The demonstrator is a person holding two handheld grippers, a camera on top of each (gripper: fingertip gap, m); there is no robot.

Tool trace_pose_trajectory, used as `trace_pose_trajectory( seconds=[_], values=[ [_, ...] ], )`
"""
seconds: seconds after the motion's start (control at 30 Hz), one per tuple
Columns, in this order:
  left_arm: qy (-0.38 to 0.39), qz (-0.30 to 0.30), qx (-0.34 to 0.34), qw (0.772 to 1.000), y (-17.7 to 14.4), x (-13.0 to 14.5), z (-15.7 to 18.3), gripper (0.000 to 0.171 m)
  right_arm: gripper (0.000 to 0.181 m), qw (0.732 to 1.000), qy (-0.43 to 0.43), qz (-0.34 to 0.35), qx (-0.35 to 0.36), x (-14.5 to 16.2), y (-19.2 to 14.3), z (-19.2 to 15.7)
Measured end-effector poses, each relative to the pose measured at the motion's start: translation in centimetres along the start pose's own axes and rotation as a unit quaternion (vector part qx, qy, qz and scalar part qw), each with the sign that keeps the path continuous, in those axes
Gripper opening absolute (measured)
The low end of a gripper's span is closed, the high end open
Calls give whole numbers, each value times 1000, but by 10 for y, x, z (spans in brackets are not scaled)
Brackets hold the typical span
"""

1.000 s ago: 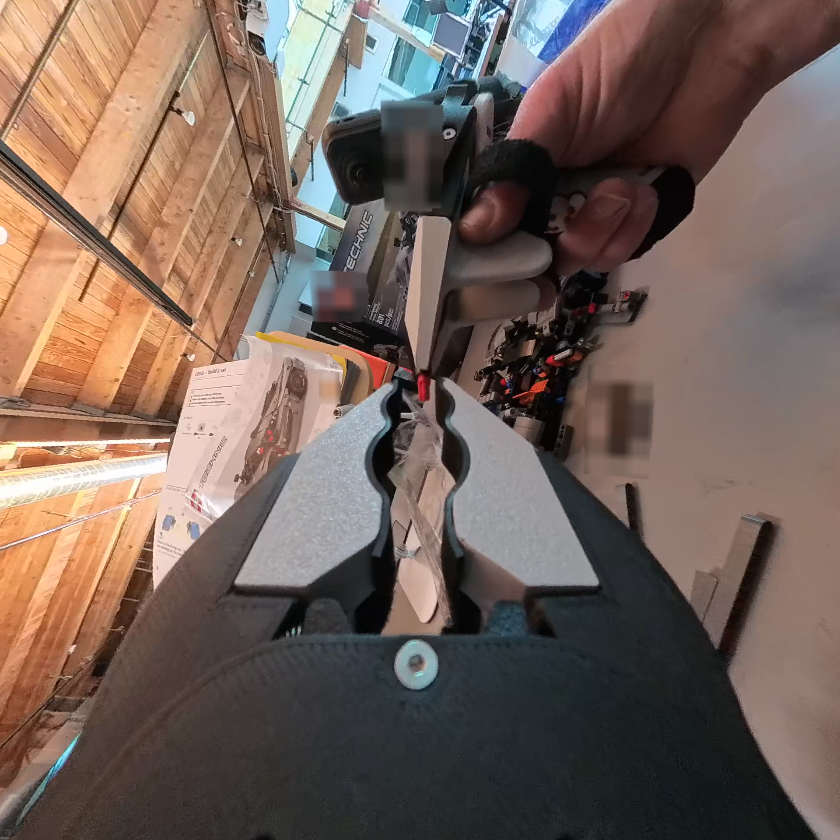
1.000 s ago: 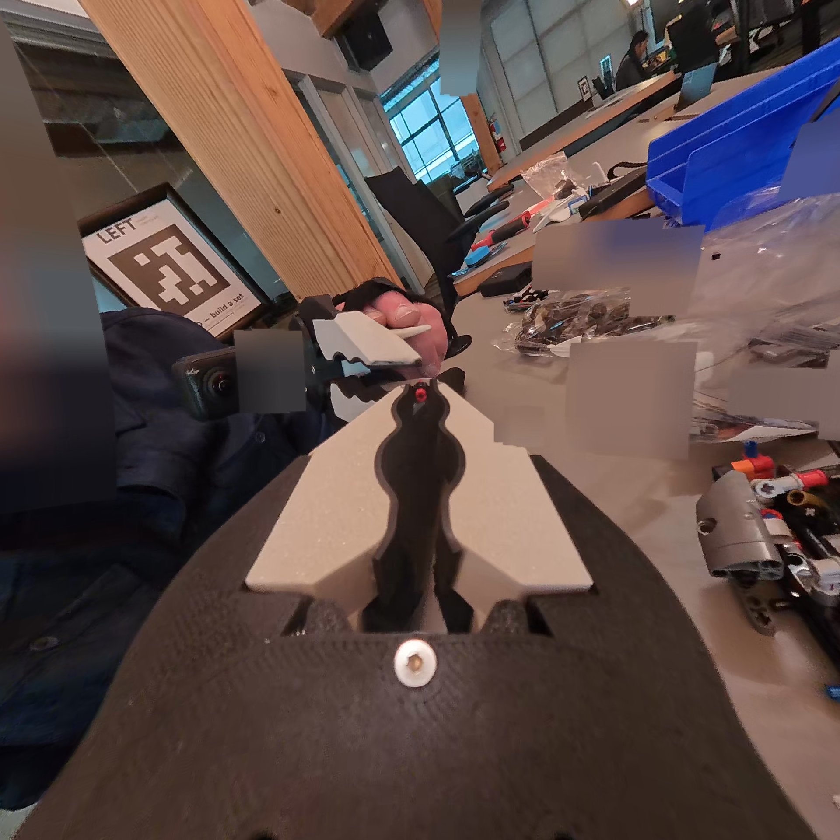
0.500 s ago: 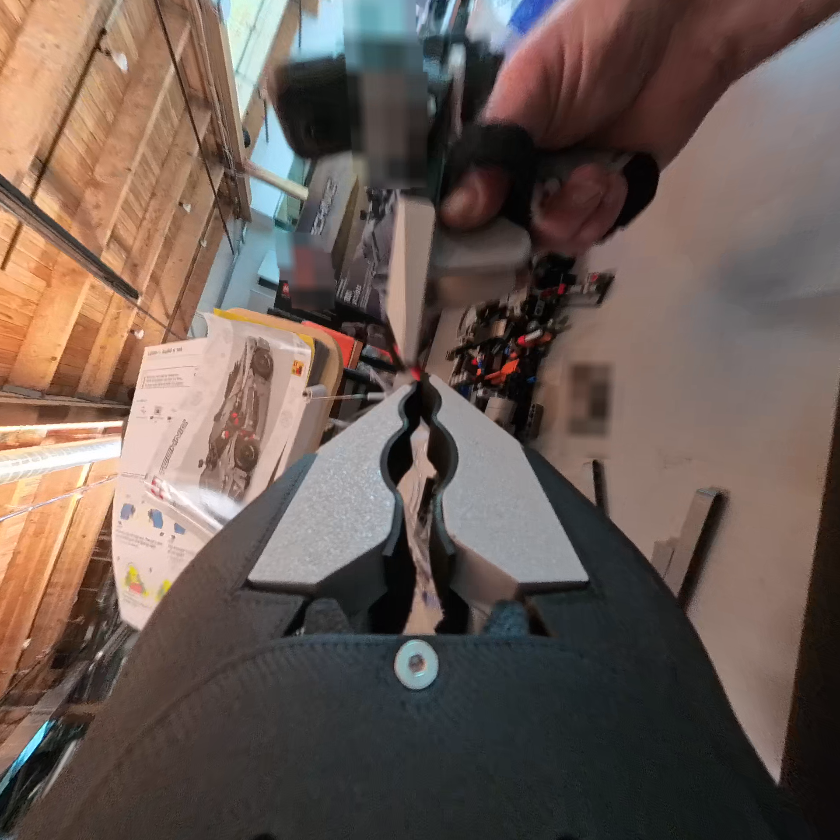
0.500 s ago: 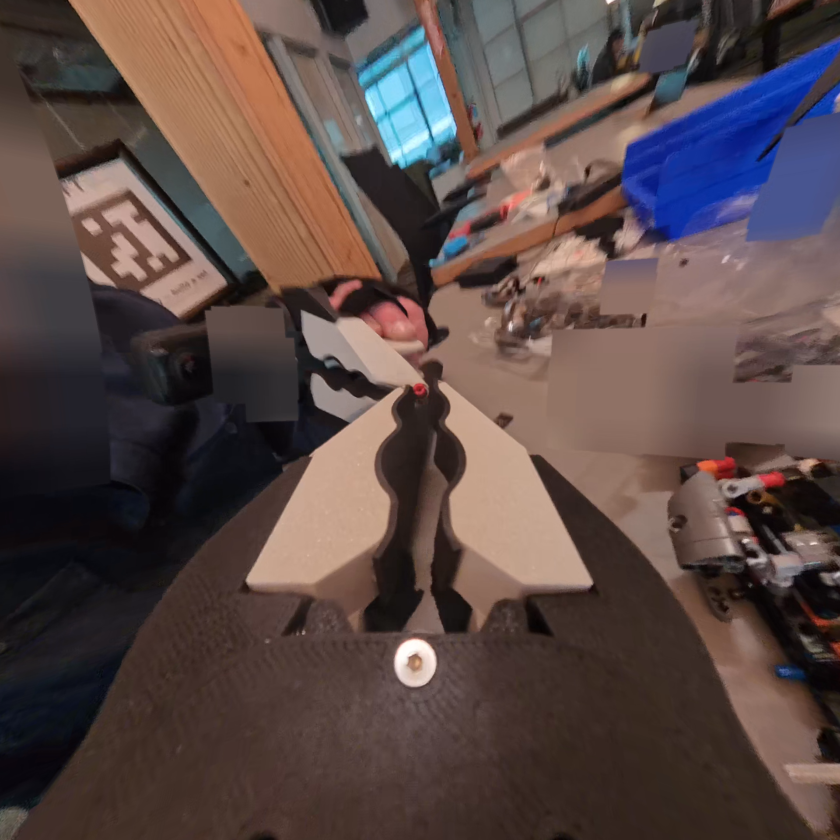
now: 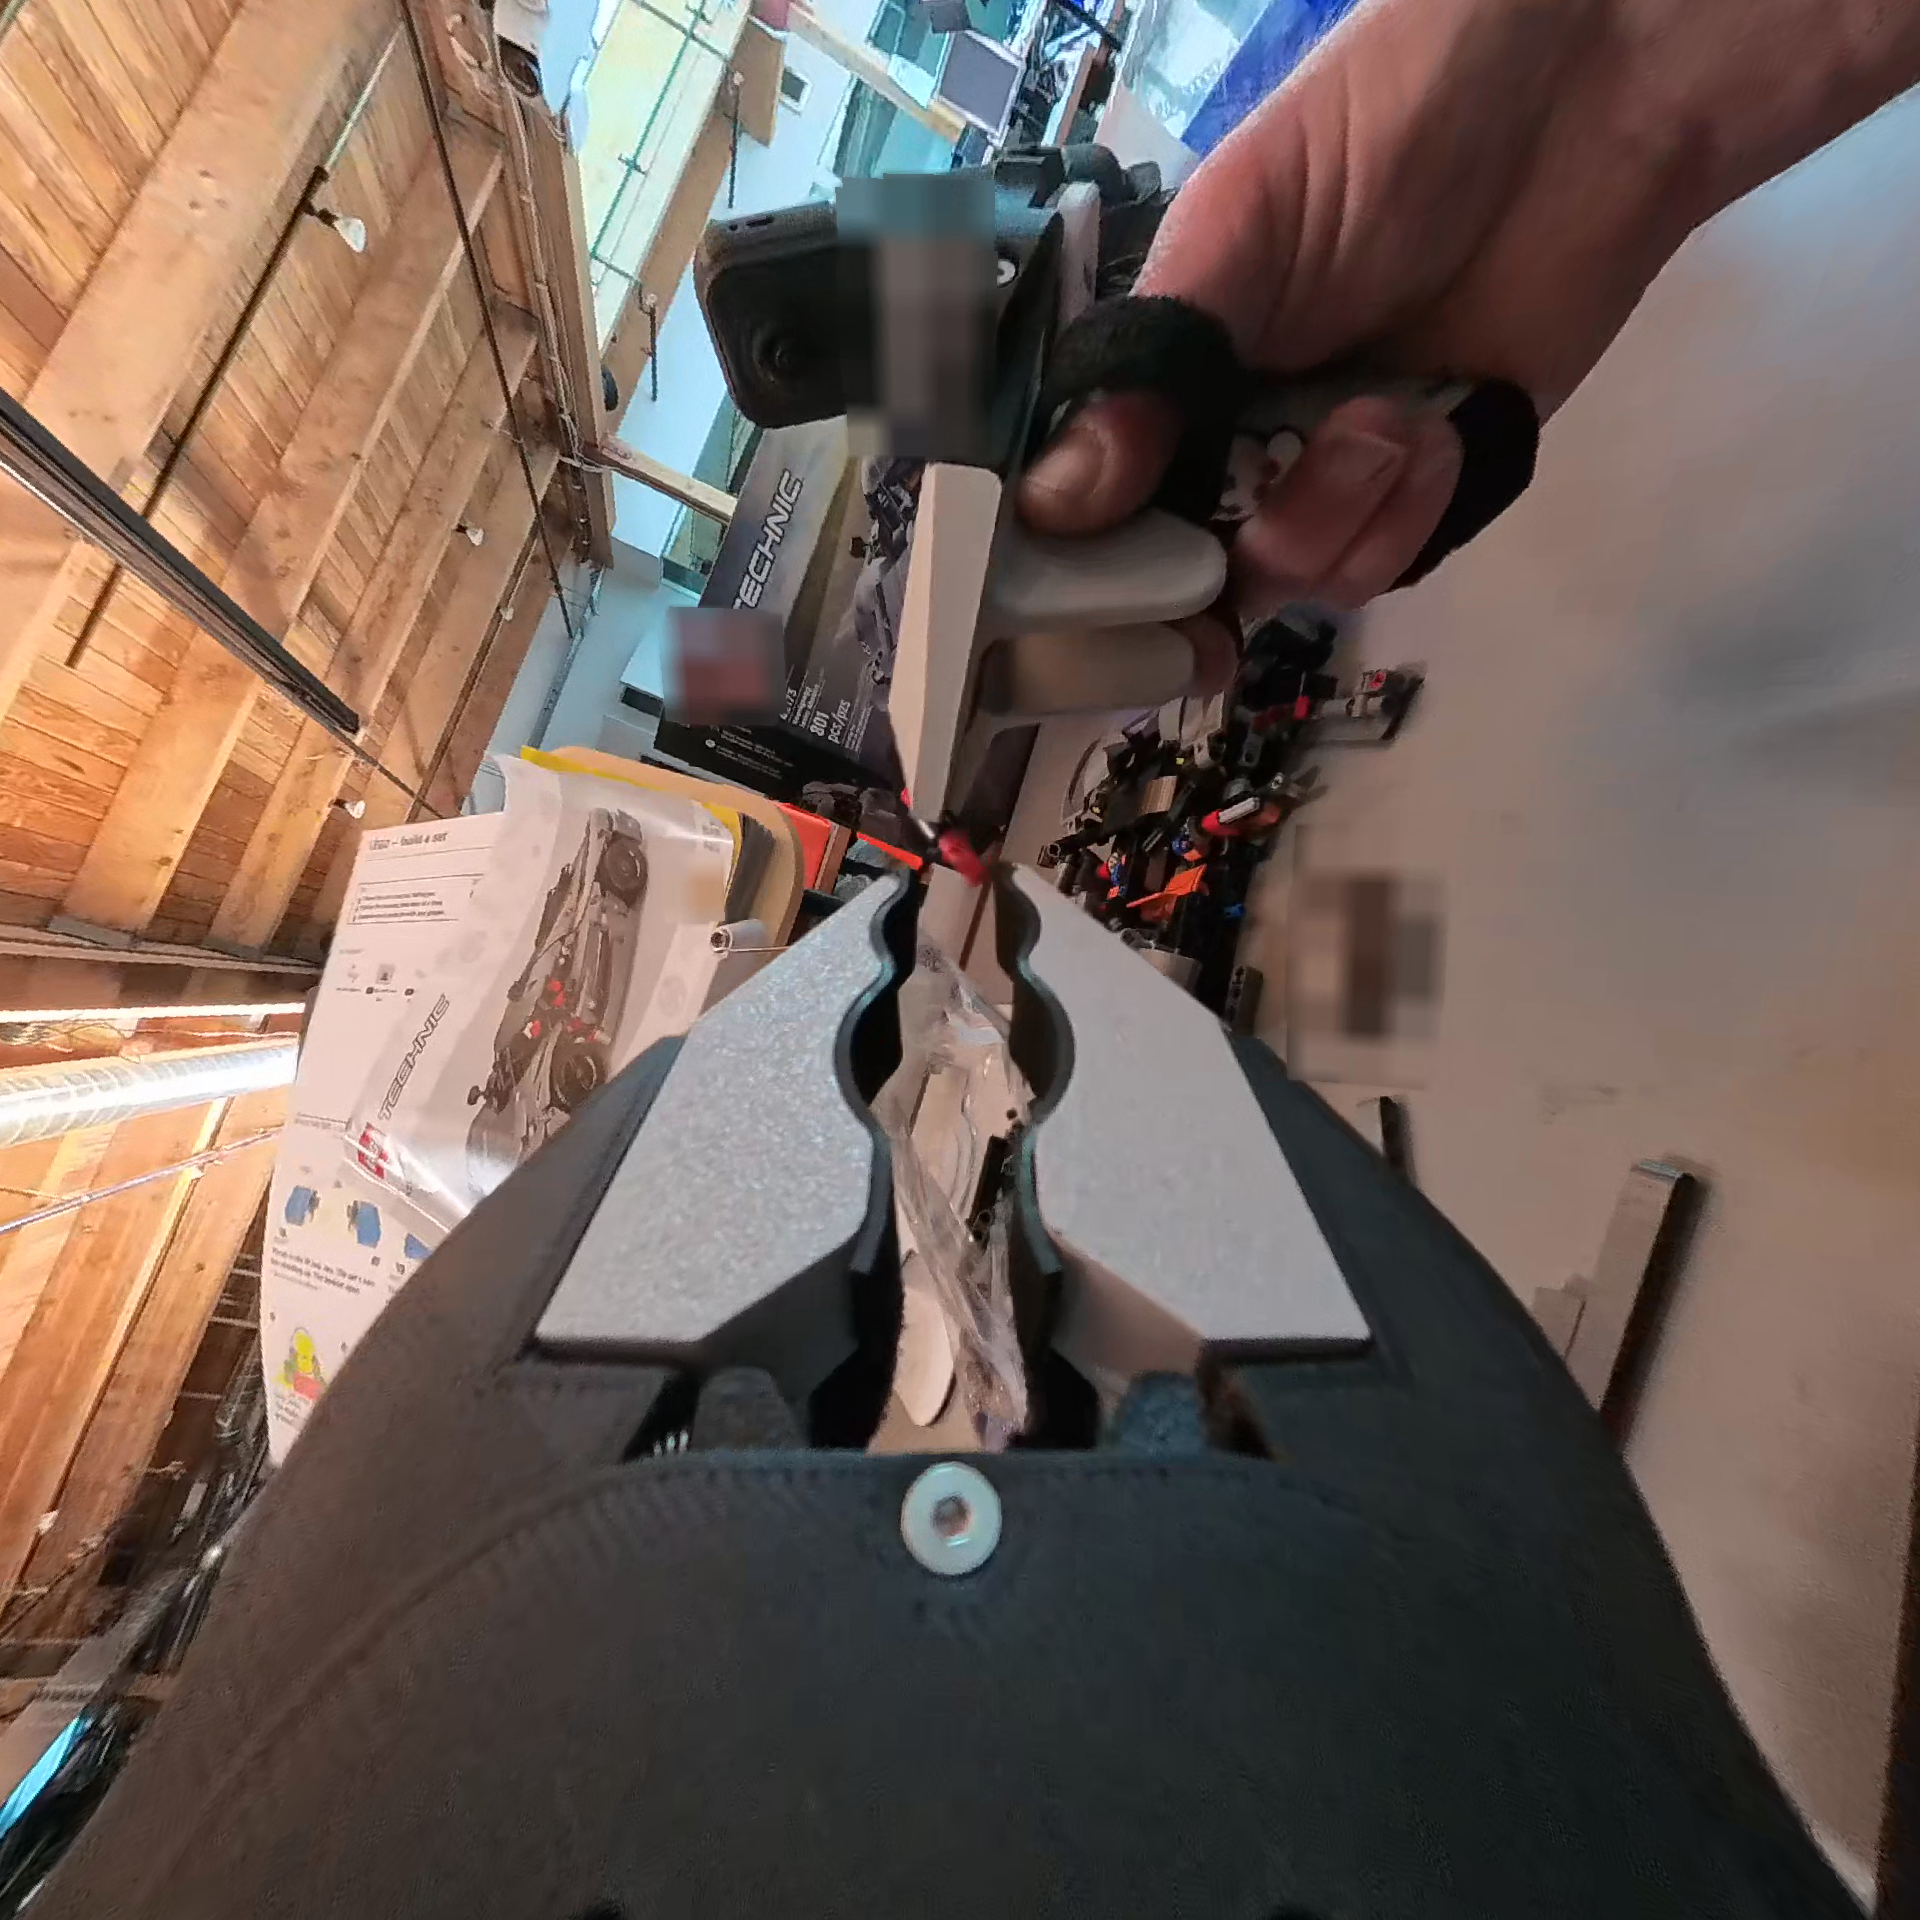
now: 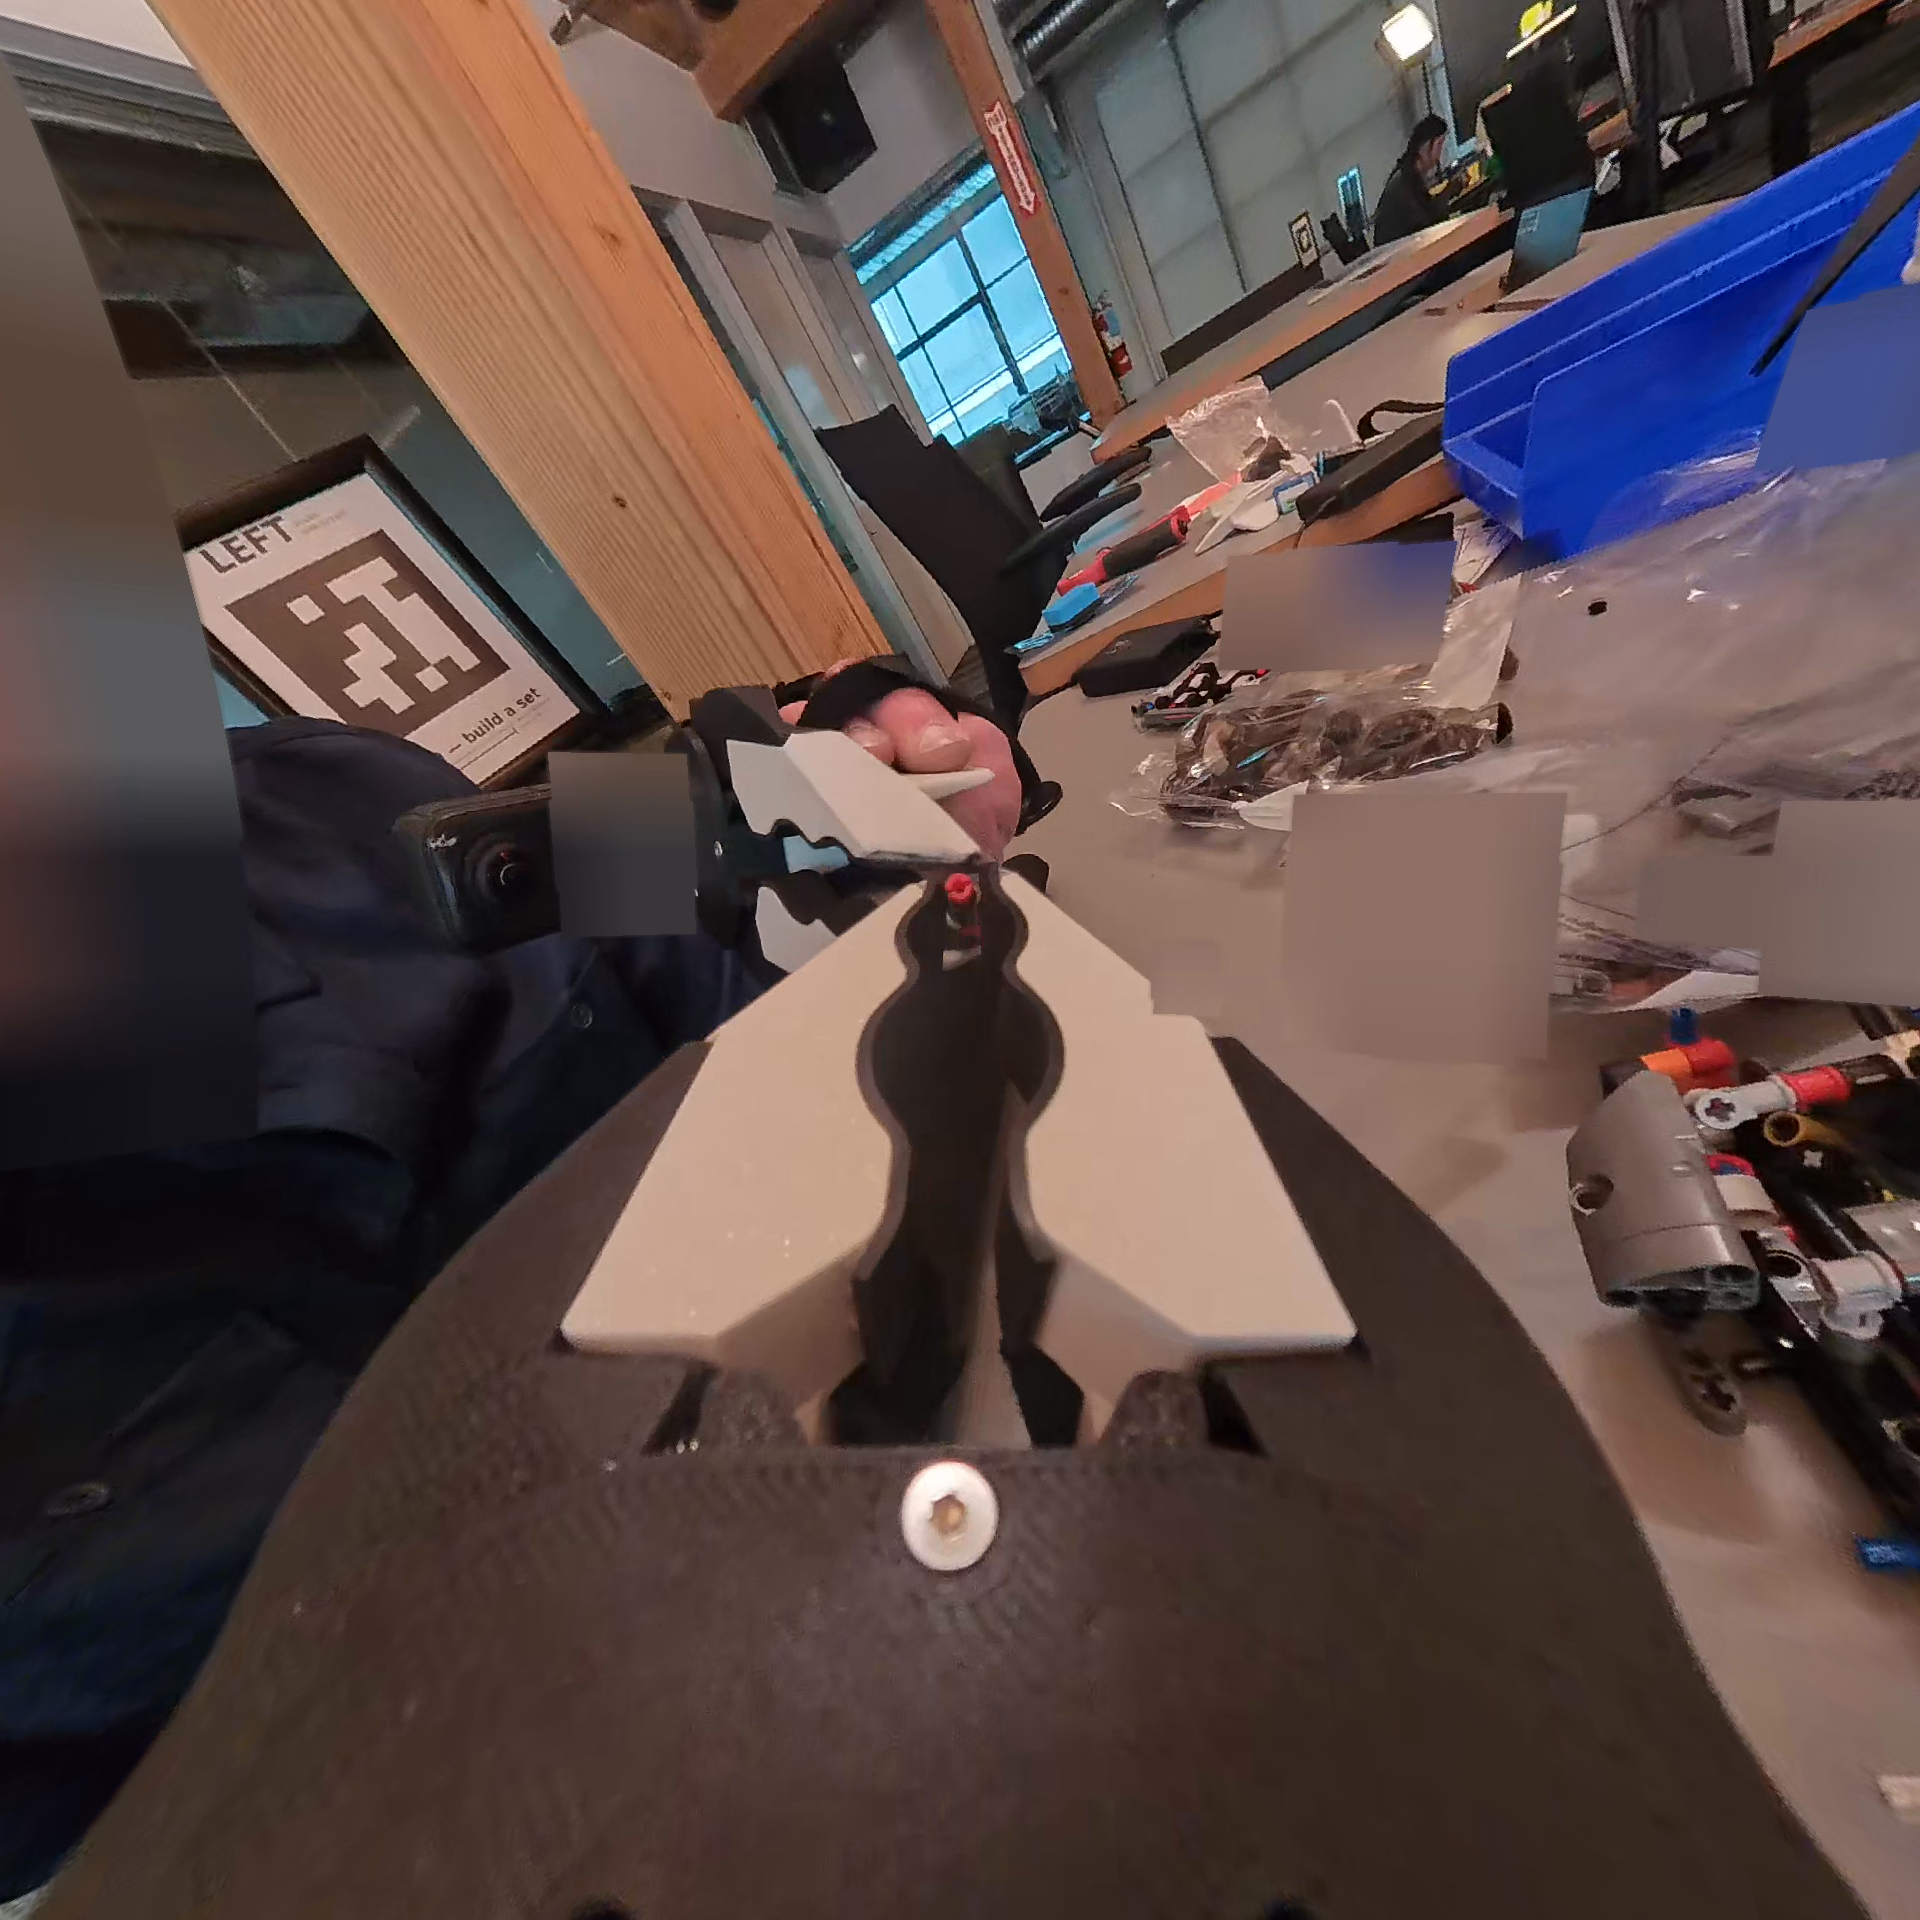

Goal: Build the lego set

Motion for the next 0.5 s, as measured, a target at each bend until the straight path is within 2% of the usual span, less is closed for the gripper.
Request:
trace_pose_trajectory(
  seconds=[0.03, 0.17, 0.27, 0.5],
  values=[
    [1, 4, 5, 1000, 0, -1, 1, 12, 4, 1000, -1, 0, 1, 0, 1, 0],
    [-17, -3, 4, 1000, 2, 0, -1, 18, 4, 1000, -7, 4, 1, -1, 2, 0],
    [-16, -5, -2, 1000, 2, 0, -1, 5, 4, 1000, -8, 9, -1, -1, 5, -1],
    [-13, -17, -18, 1000, 2, 1, -4, 2, 4, 999, -34, 0, 16, -1, 5, -2]
  ],
)
Point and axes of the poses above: each gripper's, where its closed fingertips meet, y out along the fingers, x out of its underside, z = x × y across the jaws, the point moved 5 cm from there along -y, back along the fingers, and after that the axes turned 12 degrees about -y, right-handed, at the moved point
